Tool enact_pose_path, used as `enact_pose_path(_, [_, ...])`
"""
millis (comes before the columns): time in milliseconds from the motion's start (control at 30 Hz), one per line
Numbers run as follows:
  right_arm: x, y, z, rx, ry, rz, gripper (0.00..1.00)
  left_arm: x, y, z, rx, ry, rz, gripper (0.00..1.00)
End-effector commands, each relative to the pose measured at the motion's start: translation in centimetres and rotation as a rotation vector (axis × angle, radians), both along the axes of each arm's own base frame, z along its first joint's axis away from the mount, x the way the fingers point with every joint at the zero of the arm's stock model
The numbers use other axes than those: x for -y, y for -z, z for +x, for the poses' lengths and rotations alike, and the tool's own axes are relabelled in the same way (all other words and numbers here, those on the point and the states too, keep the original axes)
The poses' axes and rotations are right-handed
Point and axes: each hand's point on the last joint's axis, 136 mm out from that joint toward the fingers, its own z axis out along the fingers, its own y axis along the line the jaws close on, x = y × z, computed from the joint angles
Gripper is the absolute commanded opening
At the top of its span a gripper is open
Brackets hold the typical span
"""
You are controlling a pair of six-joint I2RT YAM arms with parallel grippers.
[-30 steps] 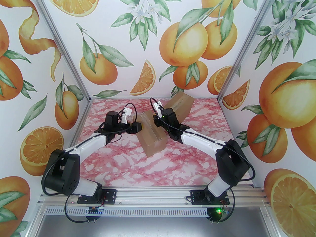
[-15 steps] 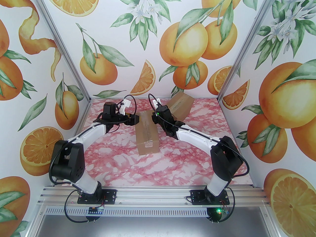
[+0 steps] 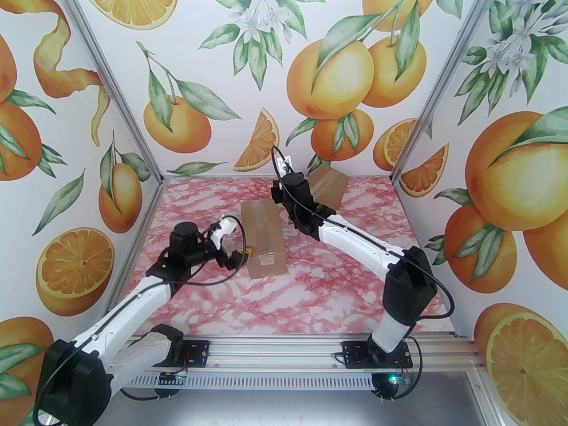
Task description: Unpack the express box
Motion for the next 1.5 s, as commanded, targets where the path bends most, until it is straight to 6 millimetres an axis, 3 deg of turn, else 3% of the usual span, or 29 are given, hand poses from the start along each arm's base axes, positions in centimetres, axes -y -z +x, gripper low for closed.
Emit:
enact_pose_path(0, [-2.2, -1.3, 0.3, 0.049, 0.004, 0.050, 0.00, 0.1, -1.2, -0.5, 0.165, -0.006, -0.002, 1.00])
enact_pose_path(200, [-4.8, -1.9, 0.3, 0.084, -0.006, 0.066, 0.00, 0.0, -0.7, -1.3, 0.238, -0.001, 0.012, 1.00])
enact_pose_path(467, [-6.3, -1.8, 0.8, 0.094, 0.003, 0.124, 0.00, 0.7, 0.2, 0.0, 0.245, -0.020, -0.046, 1.00])
enact_pose_path(567, [-6.8, -0.8, 1.1, 0.083, 0.005, 0.110, 0.00, 1.1, 0.6, 0.3, 0.246, -0.011, -0.049, 1.00])
enact_pose_path(600, [-7.0, -1.4, 1.3, 0.092, 0.009, 0.121, 0.00, 1.2, 0.7, 0.3, 0.248, -0.008, -0.048, 1.00])
enact_pose_path(1467, [-7.3, 1.4, 3.8, 0.080, 0.115, 0.088, 0.00, 1.2, 3.0, 0.2, 0.166, -0.021, -0.030, 1.00])
